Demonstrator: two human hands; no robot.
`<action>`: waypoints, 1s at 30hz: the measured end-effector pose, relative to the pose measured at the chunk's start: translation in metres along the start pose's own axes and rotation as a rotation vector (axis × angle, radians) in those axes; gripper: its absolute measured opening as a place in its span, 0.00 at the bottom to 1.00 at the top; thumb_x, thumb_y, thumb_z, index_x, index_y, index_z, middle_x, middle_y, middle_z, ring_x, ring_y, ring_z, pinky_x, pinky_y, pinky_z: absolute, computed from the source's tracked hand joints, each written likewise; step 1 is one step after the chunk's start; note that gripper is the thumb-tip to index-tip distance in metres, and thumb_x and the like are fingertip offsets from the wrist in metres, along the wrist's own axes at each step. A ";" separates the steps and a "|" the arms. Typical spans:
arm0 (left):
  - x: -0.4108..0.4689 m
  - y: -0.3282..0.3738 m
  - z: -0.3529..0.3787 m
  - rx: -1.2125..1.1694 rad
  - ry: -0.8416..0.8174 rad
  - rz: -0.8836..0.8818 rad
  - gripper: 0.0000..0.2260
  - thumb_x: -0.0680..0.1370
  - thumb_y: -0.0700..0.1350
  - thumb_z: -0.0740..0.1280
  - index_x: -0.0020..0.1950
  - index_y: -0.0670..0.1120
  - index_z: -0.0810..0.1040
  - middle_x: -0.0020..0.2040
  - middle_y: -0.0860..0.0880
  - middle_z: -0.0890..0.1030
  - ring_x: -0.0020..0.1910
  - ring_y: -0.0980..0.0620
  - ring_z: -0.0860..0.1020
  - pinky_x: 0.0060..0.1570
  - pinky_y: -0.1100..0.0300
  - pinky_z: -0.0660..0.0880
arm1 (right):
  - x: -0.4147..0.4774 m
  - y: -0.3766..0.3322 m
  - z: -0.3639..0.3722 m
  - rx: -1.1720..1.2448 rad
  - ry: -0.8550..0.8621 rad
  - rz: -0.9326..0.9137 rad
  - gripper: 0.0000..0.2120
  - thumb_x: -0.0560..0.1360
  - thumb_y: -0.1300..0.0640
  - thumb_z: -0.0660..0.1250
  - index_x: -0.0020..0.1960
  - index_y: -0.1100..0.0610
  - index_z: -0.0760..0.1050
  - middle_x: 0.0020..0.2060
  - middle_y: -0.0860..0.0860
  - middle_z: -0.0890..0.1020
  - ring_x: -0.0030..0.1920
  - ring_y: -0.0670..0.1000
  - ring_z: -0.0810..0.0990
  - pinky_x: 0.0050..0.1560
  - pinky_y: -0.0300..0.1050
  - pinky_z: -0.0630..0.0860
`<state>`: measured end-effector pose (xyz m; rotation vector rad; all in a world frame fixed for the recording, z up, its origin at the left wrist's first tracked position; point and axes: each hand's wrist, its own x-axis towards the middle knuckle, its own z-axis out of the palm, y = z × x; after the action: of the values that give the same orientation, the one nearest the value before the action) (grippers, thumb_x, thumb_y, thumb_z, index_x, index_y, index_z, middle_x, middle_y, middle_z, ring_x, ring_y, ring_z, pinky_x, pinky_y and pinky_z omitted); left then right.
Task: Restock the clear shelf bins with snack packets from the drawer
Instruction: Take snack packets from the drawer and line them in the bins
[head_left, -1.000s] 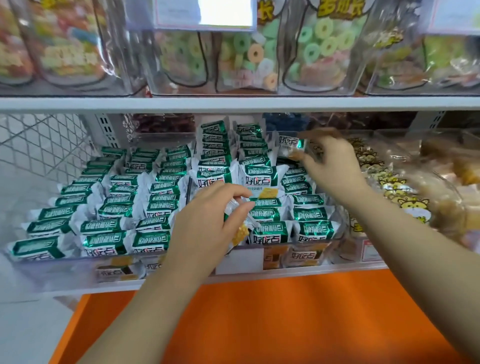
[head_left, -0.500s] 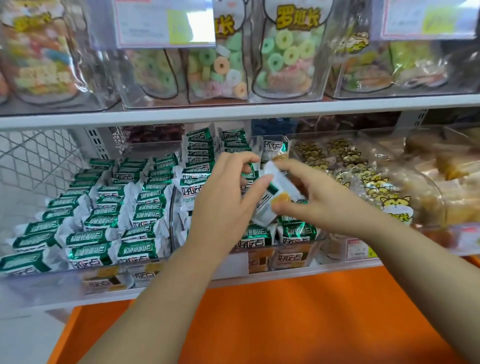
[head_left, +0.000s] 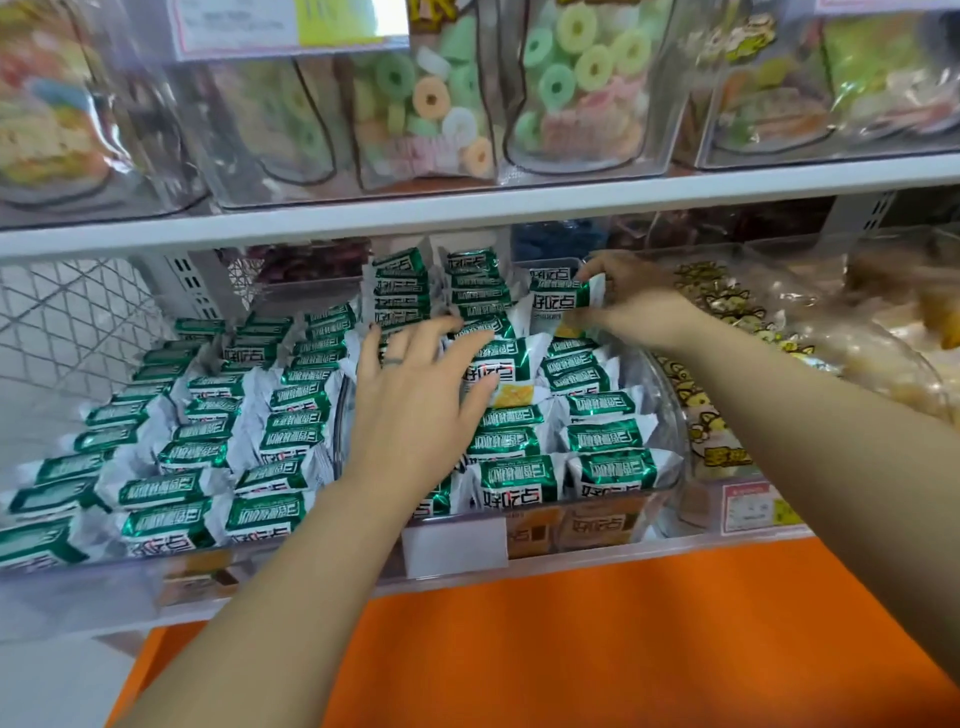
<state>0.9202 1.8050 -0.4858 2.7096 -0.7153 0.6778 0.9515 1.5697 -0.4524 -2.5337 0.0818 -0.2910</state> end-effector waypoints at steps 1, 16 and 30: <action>0.000 -0.001 0.002 -0.001 0.011 0.002 0.17 0.78 0.55 0.63 0.67 0.55 0.73 0.65 0.50 0.74 0.65 0.47 0.71 0.71 0.43 0.51 | 0.005 0.002 0.000 -0.015 -0.023 0.019 0.24 0.71 0.49 0.74 0.62 0.54 0.70 0.69 0.54 0.70 0.62 0.53 0.71 0.60 0.46 0.67; 0.001 -0.006 0.011 -0.013 0.082 0.035 0.20 0.78 0.58 0.54 0.64 0.55 0.75 0.62 0.51 0.76 0.59 0.48 0.75 0.68 0.43 0.59 | 0.032 0.001 0.005 0.020 -0.215 0.036 0.23 0.71 0.51 0.70 0.62 0.51 0.67 0.58 0.52 0.73 0.54 0.53 0.73 0.54 0.49 0.71; 0.000 -0.007 0.013 -0.021 0.106 0.043 0.20 0.77 0.58 0.55 0.64 0.54 0.76 0.61 0.52 0.76 0.59 0.48 0.75 0.69 0.43 0.58 | 0.021 0.004 -0.003 0.016 -0.094 -0.071 0.35 0.69 0.50 0.75 0.73 0.44 0.64 0.61 0.46 0.63 0.59 0.47 0.64 0.57 0.41 0.62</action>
<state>0.9291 1.8060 -0.4979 2.6233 -0.7522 0.8132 0.9709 1.5625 -0.4479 -2.5336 -0.0473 -0.1988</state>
